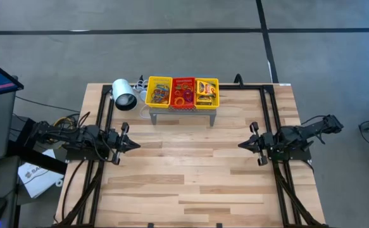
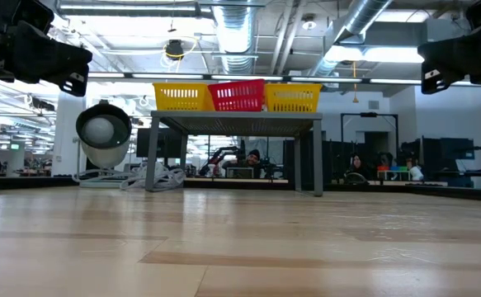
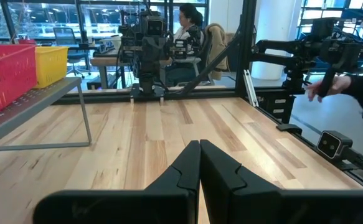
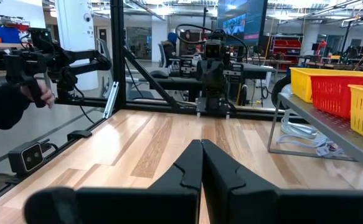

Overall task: Pick & Place Office Desk Supplies
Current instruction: Return to Home Position

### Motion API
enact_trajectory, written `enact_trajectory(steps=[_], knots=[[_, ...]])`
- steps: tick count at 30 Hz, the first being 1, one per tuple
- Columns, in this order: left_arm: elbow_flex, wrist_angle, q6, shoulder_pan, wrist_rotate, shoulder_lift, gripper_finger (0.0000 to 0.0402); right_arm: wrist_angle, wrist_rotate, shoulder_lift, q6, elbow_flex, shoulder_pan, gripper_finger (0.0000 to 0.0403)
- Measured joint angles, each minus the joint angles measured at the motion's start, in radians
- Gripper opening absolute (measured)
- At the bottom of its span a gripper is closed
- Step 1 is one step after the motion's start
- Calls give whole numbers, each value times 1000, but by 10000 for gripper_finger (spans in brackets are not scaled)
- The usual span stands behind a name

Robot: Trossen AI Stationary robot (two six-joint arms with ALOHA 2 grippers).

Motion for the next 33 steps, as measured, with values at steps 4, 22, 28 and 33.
enact_trajectory(steps=[4,22,28,33], knots=[[0,2,1,0,0,0,1,0,0,0,0,0,0,0],[-1,45,3,0,-1,0,1,0,0,0,0,0,0,0],[-1,46,3,0,0,0,1,0,0,0,0,-1,0,0],[-1,47,3,0,0,0,1,0,0,0,0,-1,0,0]])
